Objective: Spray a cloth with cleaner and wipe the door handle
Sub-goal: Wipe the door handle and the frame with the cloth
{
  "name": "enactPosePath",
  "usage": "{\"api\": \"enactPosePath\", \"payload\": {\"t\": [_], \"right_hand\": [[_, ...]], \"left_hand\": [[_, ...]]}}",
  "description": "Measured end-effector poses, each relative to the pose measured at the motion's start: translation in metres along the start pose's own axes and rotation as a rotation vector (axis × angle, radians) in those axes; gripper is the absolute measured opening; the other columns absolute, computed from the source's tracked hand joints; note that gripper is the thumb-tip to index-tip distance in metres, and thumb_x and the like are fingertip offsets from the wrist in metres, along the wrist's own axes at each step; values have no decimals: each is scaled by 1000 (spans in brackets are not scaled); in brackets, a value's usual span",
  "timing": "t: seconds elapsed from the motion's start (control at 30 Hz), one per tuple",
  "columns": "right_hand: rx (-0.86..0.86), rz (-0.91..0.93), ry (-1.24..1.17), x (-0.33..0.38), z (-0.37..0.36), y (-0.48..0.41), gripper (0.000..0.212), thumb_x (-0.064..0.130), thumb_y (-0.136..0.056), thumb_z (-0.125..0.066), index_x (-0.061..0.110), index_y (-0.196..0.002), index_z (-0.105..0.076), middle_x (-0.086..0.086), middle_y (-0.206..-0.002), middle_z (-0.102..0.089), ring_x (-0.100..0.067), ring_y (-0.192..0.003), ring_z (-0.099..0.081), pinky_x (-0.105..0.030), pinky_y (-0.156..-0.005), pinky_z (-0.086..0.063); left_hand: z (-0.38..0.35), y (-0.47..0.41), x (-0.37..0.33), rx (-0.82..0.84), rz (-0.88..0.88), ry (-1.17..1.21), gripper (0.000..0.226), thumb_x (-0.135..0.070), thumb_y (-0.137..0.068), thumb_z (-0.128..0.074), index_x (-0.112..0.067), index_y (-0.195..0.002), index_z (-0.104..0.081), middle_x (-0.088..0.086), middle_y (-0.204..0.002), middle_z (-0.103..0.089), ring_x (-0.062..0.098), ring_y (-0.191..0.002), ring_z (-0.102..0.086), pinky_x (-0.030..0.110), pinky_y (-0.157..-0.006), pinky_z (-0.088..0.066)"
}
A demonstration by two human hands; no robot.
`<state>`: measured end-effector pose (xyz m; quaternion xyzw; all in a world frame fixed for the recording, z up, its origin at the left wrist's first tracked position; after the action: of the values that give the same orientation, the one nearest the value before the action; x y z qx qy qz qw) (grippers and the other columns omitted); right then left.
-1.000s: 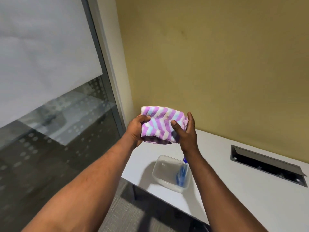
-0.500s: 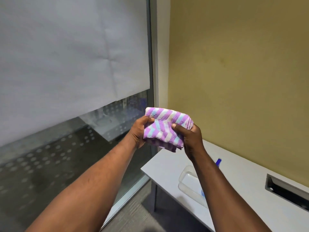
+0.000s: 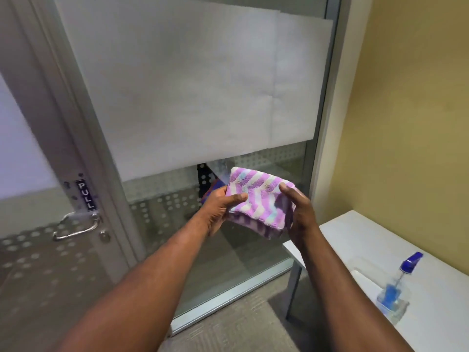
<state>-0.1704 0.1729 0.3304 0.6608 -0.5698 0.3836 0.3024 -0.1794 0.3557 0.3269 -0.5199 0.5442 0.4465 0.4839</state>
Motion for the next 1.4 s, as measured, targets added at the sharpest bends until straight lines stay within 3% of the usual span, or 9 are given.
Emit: {"api": "enactPosePath", "payload": {"t": [0.2, 0.4, 0.5, 0.67, 0.77, 1.03, 1.17, 1.27, 1.4], "right_hand": [[251, -268, 123, -61, -80, 30, 67, 52, -87, -68, -1, -128, -69, -27, -128, -69, -43, -110, -68, -48, -93, -50], [553, -441, 134, -125, -168, 41, 60, 31, -87, -68, -6, -134, -62, -35, -133, -62, -47, -111, -64, -51, -91, -53], [660, -498, 189, -158, -207, 36, 64, 21, -79, -73, -8, -135, -60, -36, -132, -62, -46, -105, -67, -48, -82, -59], [772, -558, 218, -215, -267, 2, 71, 1, -71, -78, -9, -137, -56, -34, -137, -61, -52, -126, -58, -65, -112, -41], [788, -651, 252, -250, -305, -20, 61, 10, -72, -80, -8, -129, -64, -32, -131, -65, -48, -122, -63, -61, -113, -43], [714, -694, 305, -305, -369, -81, 46, 9, -80, -73, -6, -123, -65, -28, -120, -72, -46, -109, -71, -54, -96, -57], [659, -631, 396, -313, -382, -107, 28, 1, -85, -68, -2, -113, -67, -26, -110, -76, -48, -104, -72, -53, -87, -61], [582, -431, 537, -310, -388, -131, 23, 1, -90, -65, -1, -112, -70, -22, -104, -78, -42, -94, -76, -55, -86, -62], [428, -77, 727, -296, -399, -148, 11, 9, -88, -70, 19, -94, -71, -13, -97, -78, -27, -83, -76, -52, -81, -63]], "left_hand": [[92, 65, -20, -153, -20, 9, 64, -14, -69, -84, -2, -128, -62, 18, -120, -73, 27, -99, -71, 35, -82, -61], [167, 107, -28, -202, 45, -25, 58, -15, -73, -84, -5, -125, -61, 18, -118, -73, 33, -105, -69, 52, -103, -53], [216, 115, -33, -304, 32, -50, 50, -16, -78, -87, -11, -121, -62, 15, -116, -74, 27, -98, -73, 43, -87, -63], [299, 116, -43, -501, -4, -417, 22, -30, -88, -81, -21, -105, -70, 2, -95, -78, 17, -82, -74, 34, -69, -60], [345, 113, -43, -570, 14, -542, 12, -30, -92, -77, -20, -98, -74, -5, -77, -74, 10, -63, -69, 25, -50, -54], [441, 87, -51, -663, -17, -612, 24, -43, -98, -65, -23, -98, -78, 1, -90, -80, 11, -77, -71, 35, -73, -58], [483, 90, -87, -935, -170, -624, 37, -41, -104, -51, -11, -98, -71, 8, -91, -75, 15, -80, -64, 42, -79, -55], [496, 105, -138, -1140, -350, -892, 40, -40, -107, -41, -18, -125, -70, 6, -108, -73, 20, -101, -64, 33, -86, -50], [493, 93, -191, -1075, -677, -1365, 45, -23, -104, -45, -8, -145, -55, 14, -144, -55, 29, -136, -48, 45, -117, -38]]}}
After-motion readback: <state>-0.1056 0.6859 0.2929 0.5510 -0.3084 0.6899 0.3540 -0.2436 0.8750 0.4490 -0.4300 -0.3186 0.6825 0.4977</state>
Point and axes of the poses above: each hand's wrist, its own y-axis away from the middle knuckle, its own z-axis out of the back of the hand, x = y × z, the point moved 10 cm from there along -y, towards the middle knuckle
